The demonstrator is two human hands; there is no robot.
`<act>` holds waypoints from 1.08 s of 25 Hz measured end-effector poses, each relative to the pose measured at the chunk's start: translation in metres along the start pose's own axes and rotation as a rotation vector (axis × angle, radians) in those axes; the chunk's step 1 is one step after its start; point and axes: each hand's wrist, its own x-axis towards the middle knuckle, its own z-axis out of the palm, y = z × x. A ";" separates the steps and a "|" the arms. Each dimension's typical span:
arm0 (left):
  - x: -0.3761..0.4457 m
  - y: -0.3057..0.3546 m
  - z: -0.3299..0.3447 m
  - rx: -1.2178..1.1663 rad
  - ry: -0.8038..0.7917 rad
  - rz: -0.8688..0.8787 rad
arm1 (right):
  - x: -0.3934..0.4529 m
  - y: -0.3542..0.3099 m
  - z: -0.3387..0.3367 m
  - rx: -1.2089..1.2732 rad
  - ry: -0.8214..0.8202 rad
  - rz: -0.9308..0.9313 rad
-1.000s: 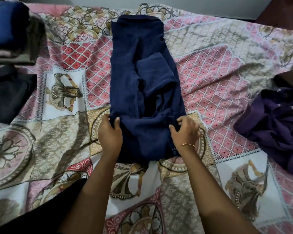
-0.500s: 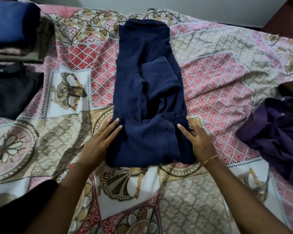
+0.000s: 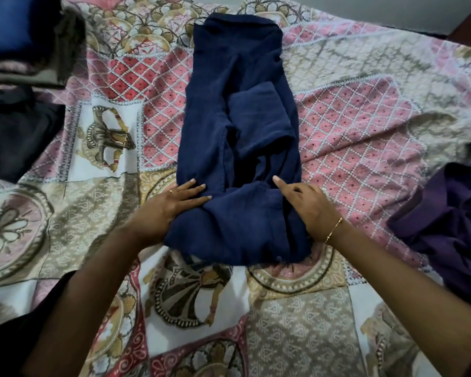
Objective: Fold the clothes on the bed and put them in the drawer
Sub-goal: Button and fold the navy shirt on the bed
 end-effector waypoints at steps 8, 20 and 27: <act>0.073 -0.004 -0.069 -1.014 0.178 -0.928 | 0.086 0.032 -0.026 1.130 -0.152 1.084; 0.108 -0.010 -0.016 0.401 0.590 -0.251 | 0.118 0.002 0.007 0.049 0.038 0.296; 0.144 -0.054 -0.003 -0.007 0.286 -0.540 | 0.129 0.017 0.036 0.134 -0.233 0.497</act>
